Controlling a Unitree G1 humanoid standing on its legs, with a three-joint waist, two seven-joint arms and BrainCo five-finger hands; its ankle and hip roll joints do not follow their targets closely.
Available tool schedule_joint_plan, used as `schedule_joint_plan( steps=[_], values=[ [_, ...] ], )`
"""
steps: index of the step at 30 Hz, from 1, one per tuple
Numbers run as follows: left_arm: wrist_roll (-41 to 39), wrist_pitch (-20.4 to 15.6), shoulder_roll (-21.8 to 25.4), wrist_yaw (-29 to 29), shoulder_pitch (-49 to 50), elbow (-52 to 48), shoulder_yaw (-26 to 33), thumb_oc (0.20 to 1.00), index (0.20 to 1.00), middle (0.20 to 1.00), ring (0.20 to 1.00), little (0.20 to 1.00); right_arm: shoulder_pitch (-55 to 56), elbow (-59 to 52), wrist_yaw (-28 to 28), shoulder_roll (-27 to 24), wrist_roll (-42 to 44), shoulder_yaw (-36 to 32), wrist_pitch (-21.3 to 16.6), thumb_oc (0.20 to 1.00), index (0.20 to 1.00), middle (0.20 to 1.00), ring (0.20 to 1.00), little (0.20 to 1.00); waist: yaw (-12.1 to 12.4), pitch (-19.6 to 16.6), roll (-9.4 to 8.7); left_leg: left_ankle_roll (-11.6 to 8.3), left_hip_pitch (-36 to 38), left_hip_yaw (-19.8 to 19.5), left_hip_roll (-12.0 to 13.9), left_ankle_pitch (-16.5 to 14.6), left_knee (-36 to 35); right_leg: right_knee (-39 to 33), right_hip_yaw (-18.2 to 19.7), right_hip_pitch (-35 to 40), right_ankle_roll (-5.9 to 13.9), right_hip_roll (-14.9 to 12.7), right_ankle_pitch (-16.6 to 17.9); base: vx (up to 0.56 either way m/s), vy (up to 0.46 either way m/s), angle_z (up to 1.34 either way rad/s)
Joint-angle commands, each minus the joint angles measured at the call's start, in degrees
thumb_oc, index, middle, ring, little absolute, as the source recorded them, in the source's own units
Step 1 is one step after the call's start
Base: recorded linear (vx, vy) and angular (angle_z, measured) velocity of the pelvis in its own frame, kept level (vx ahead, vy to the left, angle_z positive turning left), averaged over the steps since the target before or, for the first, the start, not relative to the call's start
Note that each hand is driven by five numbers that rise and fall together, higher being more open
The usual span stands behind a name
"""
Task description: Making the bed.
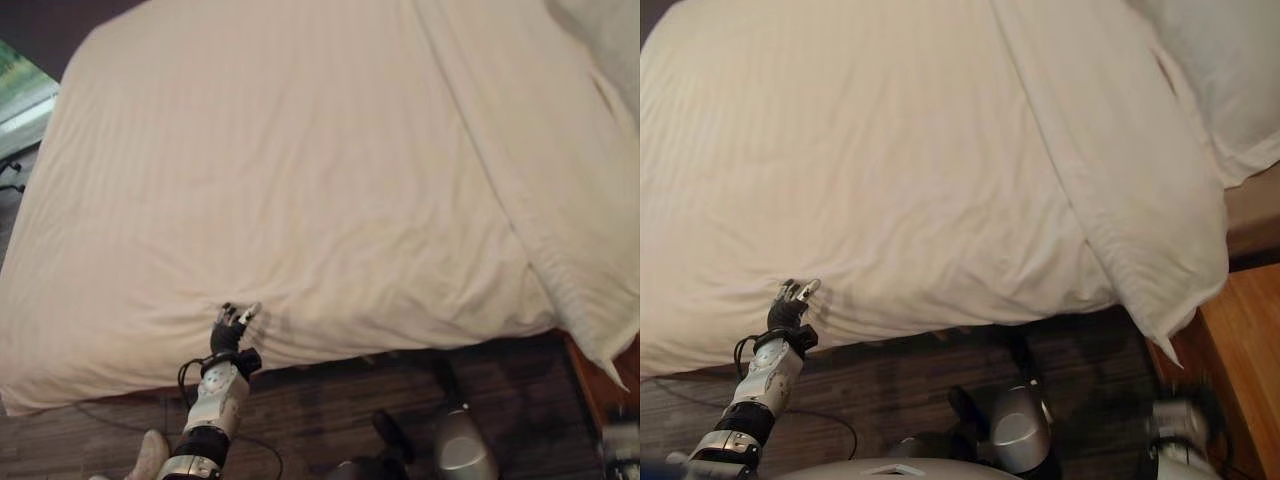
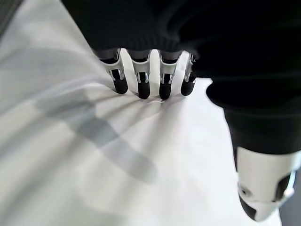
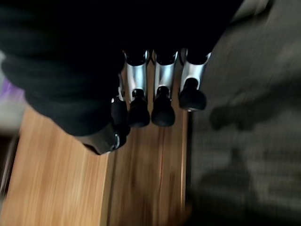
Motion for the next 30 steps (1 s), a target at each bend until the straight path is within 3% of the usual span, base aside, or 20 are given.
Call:
schedule_joint_plan(
  steps=[1,4,8,12,13,14,17,21,25,30],
  values=[
    [-0.8,-2.5,1.7,1.2,-5.5,2.3,0.3,1.000,1.000,1.000,1.000,1.000,-0.9,0.1,0.1,-1.7,-5.9,0.2,-0.6,1.000,1.000,1.000,1.000,1.000,-0.5,-6.9,-1.92,-4.61,2.4,-0.3,4.9,0.4,0.8,1.3,-2.0,-1.0,2.35,-2.1,-3.7,0.00,-0.048,-0.17],
    [-0.5,-2.6,2.1,1.9,-5.2,1.8,0.9,1.000,1.000,1.000,1.000,1.000,-0.8,-1.8,0.3,-1.7,-8.0,2.1,-0.5,1.000,1.000,1.000,1.000,1.000,-0.1,-7.2,-3.10,-4.63,3.0,-0.4,5.1,0.7,0.8,1.3,-2.2,-0.3,2.06,-1.8,-3.6,-0.01,-0.033,0.01],
    [0.6,-3.3,1.9,3.2,-2.8,-4.9,3.2,1.000,1.000,1.000,1.000,1.000,-1.5,-17.5,-1.5,-3.5,-19.8,8.0,-1.9,1.000,1.000,1.000,1.000,1.000,1.9,-8.8,-7.05,-4.24,5.6,0.1,5.5,0.2,0.8,1.3,-1.9,2.0,1.75,-0.4,-3.5,0.00,-0.004,-0.02],
    [1.8,-3.7,0.0,3.0,-0.2,-10.7,2.8,1.000,1.000,1.000,1.000,1.000,-4.4,-27.4,0.4,-2.9,-26.4,15.0,-1.9,1.000,1.000,1.000,1.000,1.000,4.5,-10.1,-9.79,-4.07,6.2,-0.3,5.8,0.3,0.8,1.3,-2.4,3.2,1.57,0.1,-3.4,-0.01,-0.002,0.01],
    [1.8,-3.6,0.0,3.0,-0.2,-10.8,2.8,1.000,1.000,1.000,1.000,1.000,-4.3,-27.5,0.3,-2.9,-26.4,15.0,-1.9,1.000,1.000,1.000,1.000,1.000,4.5,-10.2,-9.79,-4.07,6.2,-0.3,5.8,0.3,0.8,1.3,-2.4,3.2,1.57,0.1,-3.4,-0.05,0.003,0.06],
    [2.3,-3.4,-1.5,2.5,1.7,-14.0,2.4,1.000,1.000,1.000,1.000,1.000,-4.4,-35.5,1.1,-2.2,-31.9,18.8,-1.1,1.000,1.000,1.000,1.000,1.000,5.6,-10.4,-10.89,-4.07,6.2,-0.7,6.0,0.5,0.8,1.3,-2.9,3.5,1.42,0.2,-3.2,-0.05,0.019,0.02],
    [3.3,-2.7,-2.7,0.6,5.2,-19.4,1.8,1.000,1.000,1.000,1.000,1.000,-3.3,-45.2,1.8,-0.5,-37.5,20.6,-1.2,1.000,1.000,1.000,1.000,1.000,7.2,-10.5,-12.29,-4.00,5.8,-1.7,6.4,0.9,0.8,1.3,-3.9,3.9,1.29,0.0,-3.1,-0.05,0.012,0.04],
    [5.2,-2.0,-3.0,-0.8,6.5,-22.8,-0.8,1.000,1.000,1.000,1.000,1.000,-2.6,-49.6,3.0,7.1,-36.2,24.0,-2.7,1.000,1.000,1.000,1.000,1.000,8.6,-10.3,-13.44,-4.23,4.4,-3.7,6.6,1.6,0.8,1.3,-6.2,4.4,1.14,-0.5,-3.2,-0.05,-0.004,0.28],
    [9.1,-1.8,-2.2,-3.1,7.3,-27.4,-3.8,1.000,1.000,1.000,1.000,1.000,-1.4,-51.6,6.4,12.4,-35.5,31.3,-3.1,1.000,1.000,1.000,1.000,1.000,9.8,-9.7,-13.49,-4.42,4.1,-4.9,6.7,1.8,0.8,1.3,-7.6,5.3,1.09,-1.1,-3.5,0.02,0.023,0.38],
    [14.2,-3.0,-0.8,-2.4,8.8,-29.1,-4.1,1.000,1.000,1.000,1.000,1.000,-1.2,-46.6,7.0,13.8,-36.1,35.7,-2.2,1.000,1.000,1.000,1.000,1.000,11.6,-9.4,-13.42,-4.93,4.2,-5.9,6.8,2.1,0.8,1.3,-9.6,6.7,1.21,-2.0,-4.1,0.04,0.013,0.18]
  ],
)
